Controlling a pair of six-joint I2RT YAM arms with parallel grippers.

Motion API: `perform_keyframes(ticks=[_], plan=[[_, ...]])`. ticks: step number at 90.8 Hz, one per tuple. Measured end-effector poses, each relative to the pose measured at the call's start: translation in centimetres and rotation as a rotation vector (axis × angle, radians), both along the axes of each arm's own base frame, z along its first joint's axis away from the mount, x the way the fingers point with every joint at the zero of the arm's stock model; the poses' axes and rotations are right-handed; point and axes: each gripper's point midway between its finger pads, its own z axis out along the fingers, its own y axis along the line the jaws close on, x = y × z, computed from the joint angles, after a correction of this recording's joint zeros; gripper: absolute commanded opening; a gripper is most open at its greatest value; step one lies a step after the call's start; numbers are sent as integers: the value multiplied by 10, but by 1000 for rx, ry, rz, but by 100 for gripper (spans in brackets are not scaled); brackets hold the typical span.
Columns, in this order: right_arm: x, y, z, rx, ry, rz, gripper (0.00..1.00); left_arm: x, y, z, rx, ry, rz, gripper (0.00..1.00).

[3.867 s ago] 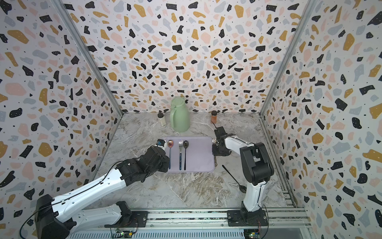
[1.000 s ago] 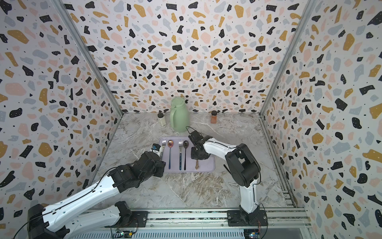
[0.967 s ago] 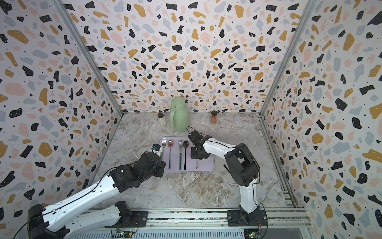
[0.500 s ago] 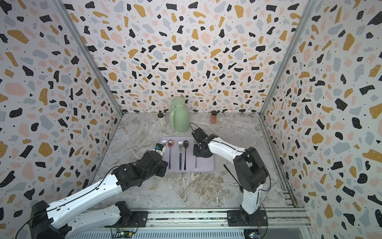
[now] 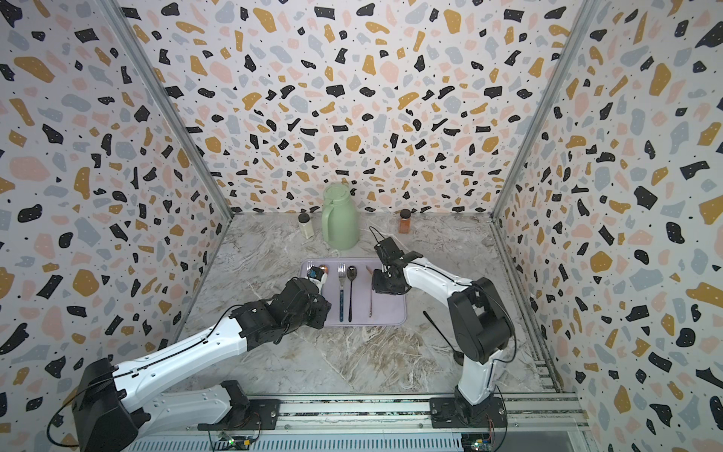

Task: Set the spoon and fork side by side
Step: Adjust the fork on the tray.

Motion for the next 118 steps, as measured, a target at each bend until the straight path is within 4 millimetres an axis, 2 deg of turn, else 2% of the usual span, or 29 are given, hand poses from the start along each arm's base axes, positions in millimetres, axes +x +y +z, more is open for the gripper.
perform_keyframes(ticks=[10,22,28,38,52,67,93,97,104,118], plan=[[1,12,-23,-13,44,22,26,-3,8,5,-5,-20,13,38],[4,21,-33,-18,60,34,21,-6,16,13,-11,-44,26,39],[6,22,-36,-18,60,33,16,-7,18,16,-16,-54,30,39],[6,23,-36,-14,60,33,0,-8,21,20,-19,-62,34,39],[8,29,-33,25,59,36,0,-10,24,17,-6,-56,37,39],[5,36,-28,161,48,26,0,-11,25,16,-1,-51,38,39],[14,28,-28,285,56,-29,0,-13,27,15,-1,-50,38,39],[16,27,-28,289,55,-31,5,-13,27,15,-1,-49,38,39],[16,26,-30,284,57,-30,21,-13,27,14,-2,-47,40,39],[14,17,-34,255,71,-25,23,-13,27,14,-2,-43,40,39]])
